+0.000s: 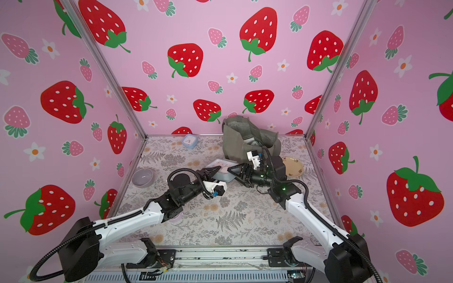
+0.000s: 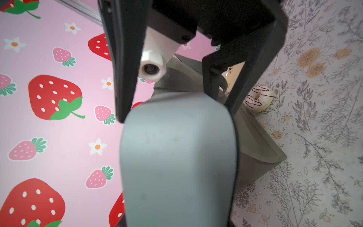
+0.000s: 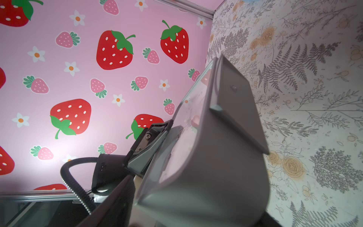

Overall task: Put the alarm clock into the canvas bag
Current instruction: Pick up the alarm from the center of the board, then place the alarm at the canvas bag.

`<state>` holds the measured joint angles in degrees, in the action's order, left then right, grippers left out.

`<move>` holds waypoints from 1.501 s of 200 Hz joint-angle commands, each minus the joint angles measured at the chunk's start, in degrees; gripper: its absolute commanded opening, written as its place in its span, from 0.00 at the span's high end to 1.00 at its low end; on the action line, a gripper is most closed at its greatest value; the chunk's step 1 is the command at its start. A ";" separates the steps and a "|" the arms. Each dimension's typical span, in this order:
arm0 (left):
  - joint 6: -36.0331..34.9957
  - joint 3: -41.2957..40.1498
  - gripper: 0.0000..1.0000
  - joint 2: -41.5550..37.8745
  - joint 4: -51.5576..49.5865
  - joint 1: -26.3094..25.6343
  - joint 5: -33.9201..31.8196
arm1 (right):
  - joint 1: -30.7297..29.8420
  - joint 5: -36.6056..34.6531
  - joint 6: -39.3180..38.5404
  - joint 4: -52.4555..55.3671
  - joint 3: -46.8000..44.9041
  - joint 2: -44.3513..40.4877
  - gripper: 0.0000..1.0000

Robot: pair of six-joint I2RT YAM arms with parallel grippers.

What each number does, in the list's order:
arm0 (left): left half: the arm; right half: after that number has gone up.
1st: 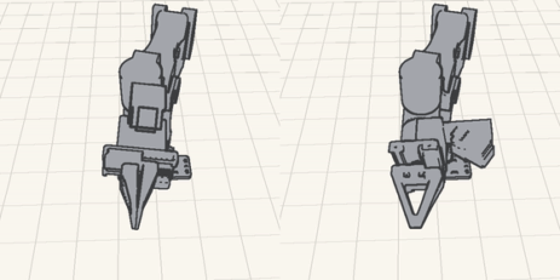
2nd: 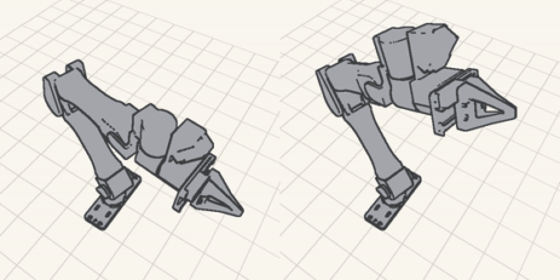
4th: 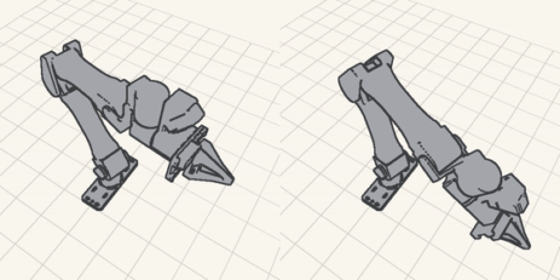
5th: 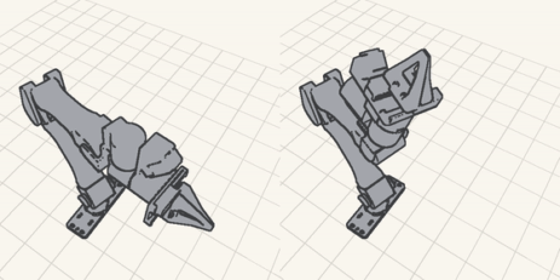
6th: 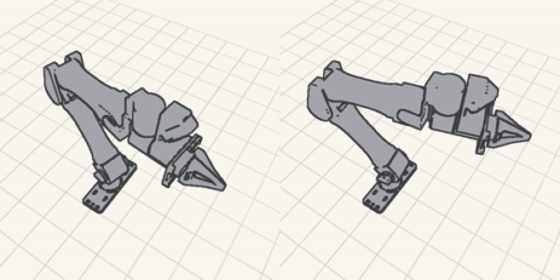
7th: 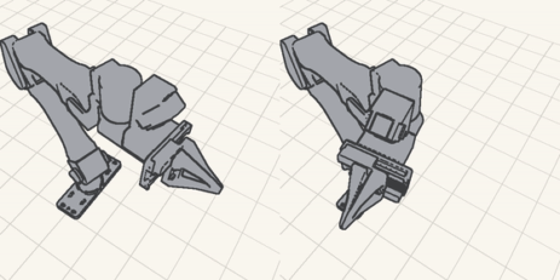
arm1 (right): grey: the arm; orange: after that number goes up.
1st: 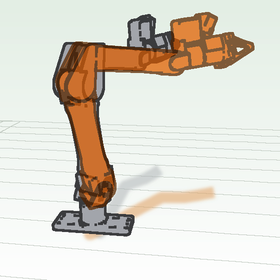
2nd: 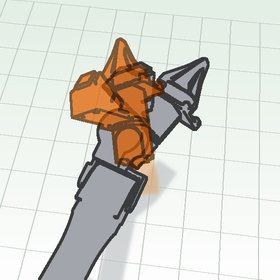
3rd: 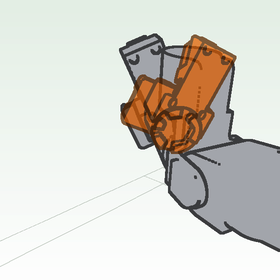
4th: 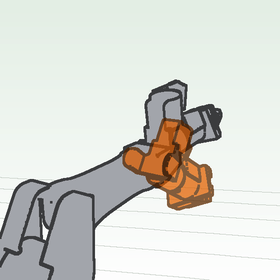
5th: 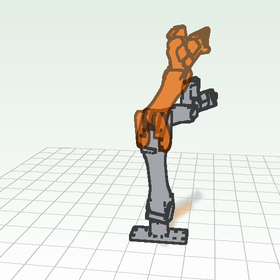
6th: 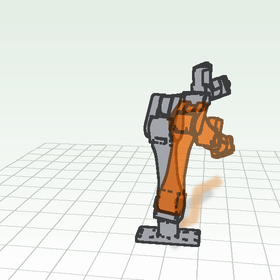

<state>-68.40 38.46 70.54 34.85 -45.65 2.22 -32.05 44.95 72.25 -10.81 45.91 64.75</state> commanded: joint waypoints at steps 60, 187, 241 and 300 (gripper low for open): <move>-7.70 -0.90 0.37 0.15 10.70 0.22 -2.83 | -0.20 -0.96 1.06 -4.18 1.29 0.08 0.66; 55.52 10.33 0.12 -1.51 -12.22 10.67 -8.38 | 6.54 -19.44 -33.86 10.24 27.67 0.67 0.71; 75.37 19.01 0.12 2.58 -24.34 18.09 -1.08 | 8.88 -28.49 -44.61 18.99 39.04 6.34 0.71; 78.44 21.35 0.13 6.62 -25.42 21.04 5.05 | 9.64 -26.85 -53.15 31.55 53.77 19.52 0.72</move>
<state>7.07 57.74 76.84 10.20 -24.93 3.99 -22.52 19.22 25.56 16.08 93.78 81.34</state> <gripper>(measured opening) 0.874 0.427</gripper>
